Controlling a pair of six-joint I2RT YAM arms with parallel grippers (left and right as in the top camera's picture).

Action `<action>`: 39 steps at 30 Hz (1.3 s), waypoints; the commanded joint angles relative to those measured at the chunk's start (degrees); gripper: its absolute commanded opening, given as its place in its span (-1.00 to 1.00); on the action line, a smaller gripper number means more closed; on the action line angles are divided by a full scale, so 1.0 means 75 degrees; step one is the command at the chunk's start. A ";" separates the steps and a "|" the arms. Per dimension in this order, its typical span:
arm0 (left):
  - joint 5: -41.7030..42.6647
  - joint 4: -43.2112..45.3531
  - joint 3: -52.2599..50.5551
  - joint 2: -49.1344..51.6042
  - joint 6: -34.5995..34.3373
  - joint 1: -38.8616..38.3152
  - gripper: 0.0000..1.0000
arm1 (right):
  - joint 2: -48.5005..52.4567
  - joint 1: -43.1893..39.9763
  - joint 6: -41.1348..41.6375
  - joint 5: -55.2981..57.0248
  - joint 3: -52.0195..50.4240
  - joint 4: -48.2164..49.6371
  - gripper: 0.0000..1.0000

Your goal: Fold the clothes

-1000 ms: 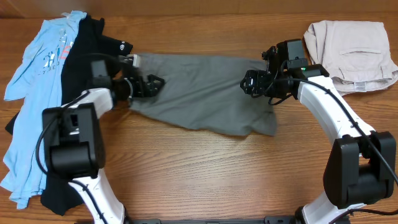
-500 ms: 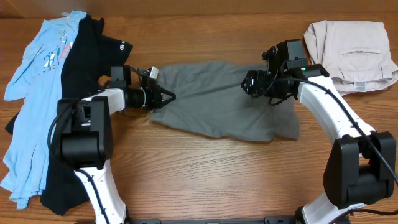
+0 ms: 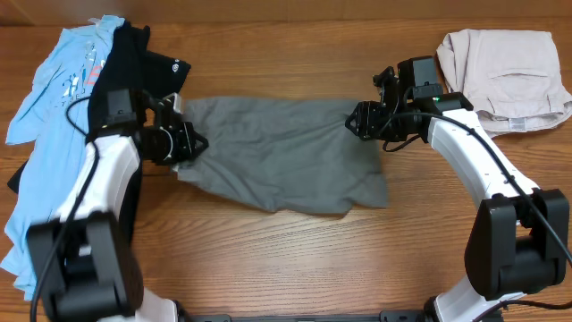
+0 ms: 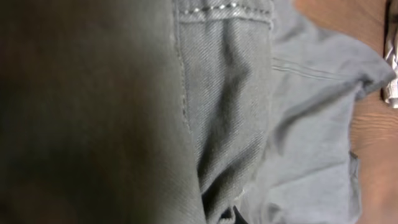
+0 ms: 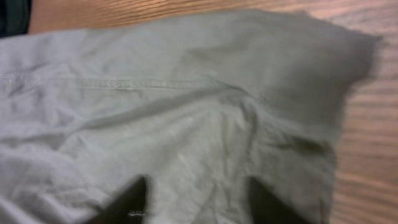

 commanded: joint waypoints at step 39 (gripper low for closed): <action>-0.3107 -0.1932 0.1830 -0.1341 -0.0498 -0.2885 -0.92 | 0.1778 0.1416 0.1996 -0.0801 -0.0839 0.1571 -0.92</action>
